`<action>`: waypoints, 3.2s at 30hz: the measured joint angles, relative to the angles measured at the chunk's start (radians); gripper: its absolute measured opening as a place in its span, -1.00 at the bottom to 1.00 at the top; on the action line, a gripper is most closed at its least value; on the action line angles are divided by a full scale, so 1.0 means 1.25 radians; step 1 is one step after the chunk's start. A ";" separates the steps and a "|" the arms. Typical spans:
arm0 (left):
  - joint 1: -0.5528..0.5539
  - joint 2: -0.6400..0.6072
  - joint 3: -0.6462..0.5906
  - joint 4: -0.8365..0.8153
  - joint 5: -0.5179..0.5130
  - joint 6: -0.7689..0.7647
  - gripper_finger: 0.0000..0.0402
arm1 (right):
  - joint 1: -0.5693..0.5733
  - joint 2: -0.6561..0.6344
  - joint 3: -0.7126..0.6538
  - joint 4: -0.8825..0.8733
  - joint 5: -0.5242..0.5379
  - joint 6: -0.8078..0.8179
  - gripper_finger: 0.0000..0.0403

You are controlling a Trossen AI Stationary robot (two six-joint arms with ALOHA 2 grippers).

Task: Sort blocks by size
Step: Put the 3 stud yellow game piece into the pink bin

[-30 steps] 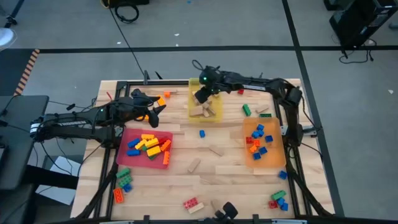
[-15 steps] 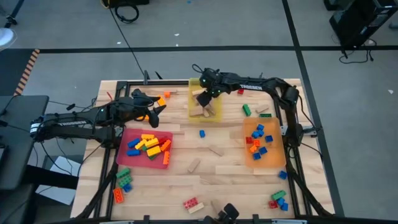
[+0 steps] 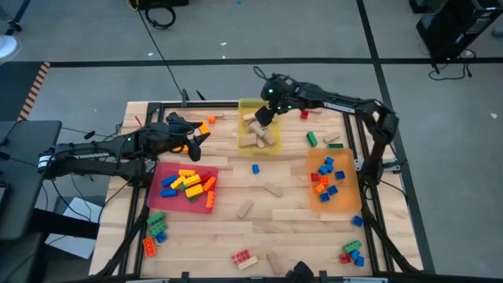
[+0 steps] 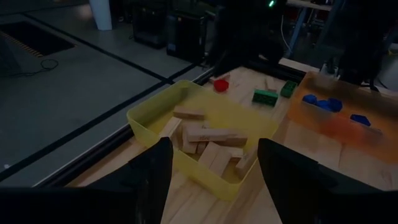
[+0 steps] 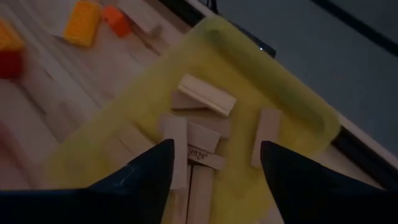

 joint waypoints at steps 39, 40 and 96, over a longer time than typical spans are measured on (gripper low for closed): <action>0.254 0.300 0.188 -0.424 0.051 -0.394 0.33 | 0.091 -0.176 -0.004 -0.217 0.072 -0.019 0.24; 0.266 0.314 0.199 -0.442 0.064 -0.362 0.33 | 0.091 -0.174 -0.004 -0.215 0.072 -0.019 0.24; 0.308 0.672 0.257 -0.740 0.098 0.305 -0.32 | 0.109 -0.154 -0.004 -0.196 0.071 -0.017 0.18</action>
